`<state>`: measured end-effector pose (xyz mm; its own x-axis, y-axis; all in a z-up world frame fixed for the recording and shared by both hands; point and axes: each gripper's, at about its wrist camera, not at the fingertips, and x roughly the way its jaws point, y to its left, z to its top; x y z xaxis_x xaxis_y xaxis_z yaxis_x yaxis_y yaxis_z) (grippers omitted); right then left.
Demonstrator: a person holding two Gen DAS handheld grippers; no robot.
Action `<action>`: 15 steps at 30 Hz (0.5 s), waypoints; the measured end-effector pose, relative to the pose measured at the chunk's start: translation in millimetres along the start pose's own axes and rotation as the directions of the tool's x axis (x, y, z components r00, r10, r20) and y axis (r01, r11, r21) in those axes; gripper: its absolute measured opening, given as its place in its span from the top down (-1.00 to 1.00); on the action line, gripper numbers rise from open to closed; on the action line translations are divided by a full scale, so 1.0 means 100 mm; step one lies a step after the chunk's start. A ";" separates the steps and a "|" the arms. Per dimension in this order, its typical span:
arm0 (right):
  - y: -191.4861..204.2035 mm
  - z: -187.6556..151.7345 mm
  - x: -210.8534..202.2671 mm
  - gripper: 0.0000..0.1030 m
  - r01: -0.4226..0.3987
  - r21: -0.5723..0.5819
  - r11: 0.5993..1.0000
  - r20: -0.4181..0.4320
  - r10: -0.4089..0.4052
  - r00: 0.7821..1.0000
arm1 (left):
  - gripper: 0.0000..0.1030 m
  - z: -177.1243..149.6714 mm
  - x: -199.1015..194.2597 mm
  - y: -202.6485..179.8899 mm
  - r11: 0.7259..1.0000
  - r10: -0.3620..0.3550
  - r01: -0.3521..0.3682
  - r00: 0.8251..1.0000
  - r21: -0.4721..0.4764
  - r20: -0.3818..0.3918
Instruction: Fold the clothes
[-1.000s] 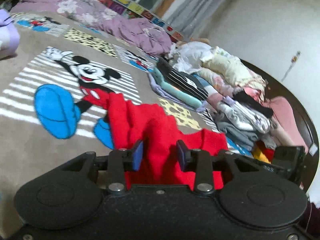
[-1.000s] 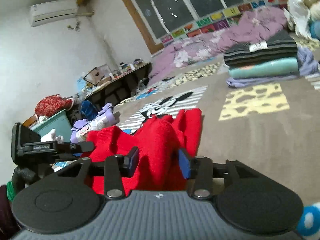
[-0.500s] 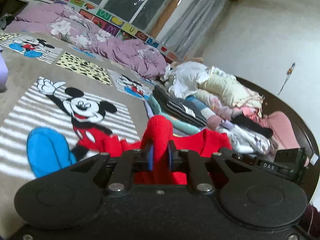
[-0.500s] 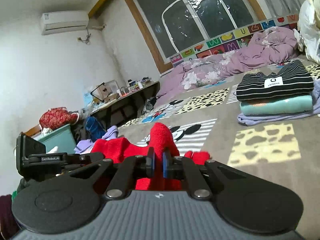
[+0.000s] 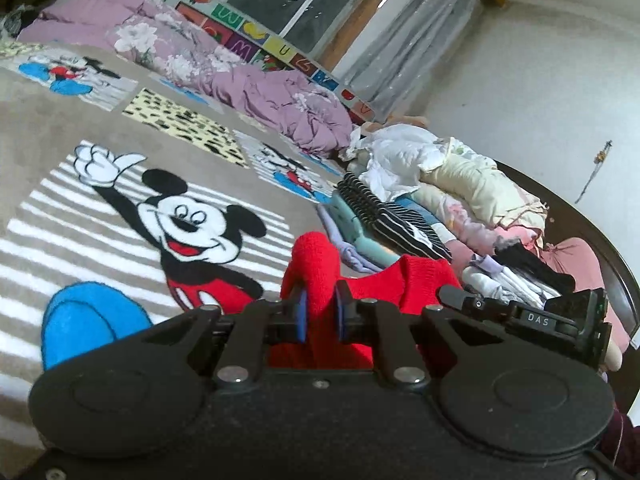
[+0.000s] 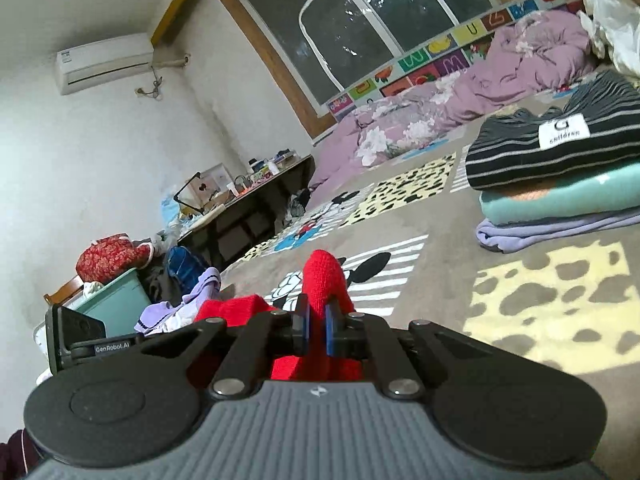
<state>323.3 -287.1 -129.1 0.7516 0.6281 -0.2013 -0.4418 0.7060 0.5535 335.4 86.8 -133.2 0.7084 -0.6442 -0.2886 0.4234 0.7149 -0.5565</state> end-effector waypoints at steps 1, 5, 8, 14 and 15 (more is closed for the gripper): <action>-0.03 0.00 0.04 0.83 -0.001 0.008 1.000 -0.004 0.001 1.000 | 0.78 0.00 0.02 0.02 1.000 0.004 -0.004 1.000 -0.005 -0.005; -0.13 -0.04 0.16 0.83 0.007 0.040 0.999 -0.027 -0.006 1.000 | 0.78 -0.02 0.07 0.07 0.999 0.019 -0.020 0.999 -0.025 -0.026; -0.22 -0.10 0.22 0.83 0.033 0.076 0.997 -0.055 -0.029 0.998 | 0.78 -0.03 0.12 0.12 0.999 0.030 -0.032 0.999 -0.040 -0.042; -0.30 -0.17 0.26 0.82 0.073 0.111 0.991 -0.094 -0.063 0.994 | 0.77 -0.06 0.20 0.16 0.995 0.074 -0.079 0.993 -0.056 -0.090; -0.31 -0.19 0.27 0.82 0.084 0.117 0.990 -0.105 -0.072 0.992 | 0.77 -0.07 0.21 0.16 0.994 0.084 -0.090 0.992 -0.058 -0.099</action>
<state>348.2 -285.5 -166.4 0.7262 0.6062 -0.3243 -0.3165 0.7135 0.6251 353.5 83.1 -153.9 0.6821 -0.6058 -0.4095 0.3251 0.7529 -0.5723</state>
